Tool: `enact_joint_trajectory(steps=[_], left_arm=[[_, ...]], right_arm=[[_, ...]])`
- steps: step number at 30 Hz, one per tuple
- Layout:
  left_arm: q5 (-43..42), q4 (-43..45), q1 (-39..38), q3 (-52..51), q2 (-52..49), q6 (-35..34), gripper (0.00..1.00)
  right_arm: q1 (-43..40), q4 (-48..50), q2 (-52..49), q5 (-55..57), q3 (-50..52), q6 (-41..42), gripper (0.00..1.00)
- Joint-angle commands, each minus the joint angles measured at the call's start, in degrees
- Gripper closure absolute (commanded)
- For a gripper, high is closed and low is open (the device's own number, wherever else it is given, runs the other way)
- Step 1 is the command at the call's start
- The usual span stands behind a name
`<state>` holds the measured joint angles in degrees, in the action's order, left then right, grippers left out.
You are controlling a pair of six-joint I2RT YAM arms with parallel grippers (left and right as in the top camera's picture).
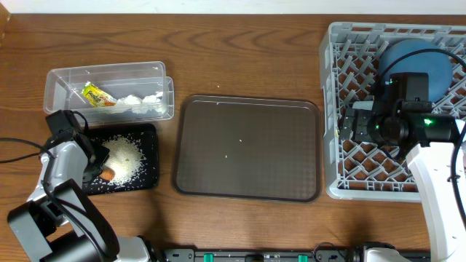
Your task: Sort waste into correct bins and load items into the dishwasher rack
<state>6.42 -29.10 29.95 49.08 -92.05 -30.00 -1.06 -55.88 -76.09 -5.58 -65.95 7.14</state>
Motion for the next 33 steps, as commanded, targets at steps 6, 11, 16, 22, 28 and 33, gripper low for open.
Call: enact_joint_trajectory(steps=[6, 11, 16, 22, 28, 33], left_arm=[[-6.2, 0.1, -0.3, 1.9, 3.7, 7.0, 0.43], [-12.5, 0.2, -4.7, 5.0, 10.3, 13.1, 0.25], [-17.0, -0.5, -15.9, 7.0, 14.3, 22.3, 0.14], [-16.9, -14.3, -27.8, 10.1, 12.8, 26.9, 0.12], [-17.2, -29.1, -26.9, 14.4, 15.1, 27.6, 0.11], [-17.4, -28.7, -26.8, 13.1, 23.3, 29.2, 0.11]], right_arm=[[-0.5, 0.0, 0.0, 0.2, -0.6, -0.6, 0.01], [-0.4, 3.0, 0.0, -3.1, -0.6, -0.6, 0.01], [1.2, 8.9, -1.0, -9.9, -0.6, -2.1, 0.01], [1.5, 5.1, -5.7, -9.1, -1.2, -2.3, 0.01], [-3.6, -0.9, -3.7, -7.5, -1.8, -2.5, 0.01], [-6.3, -2.7, 3.1, -3.3, -1.7, -2.5, 0.01]])
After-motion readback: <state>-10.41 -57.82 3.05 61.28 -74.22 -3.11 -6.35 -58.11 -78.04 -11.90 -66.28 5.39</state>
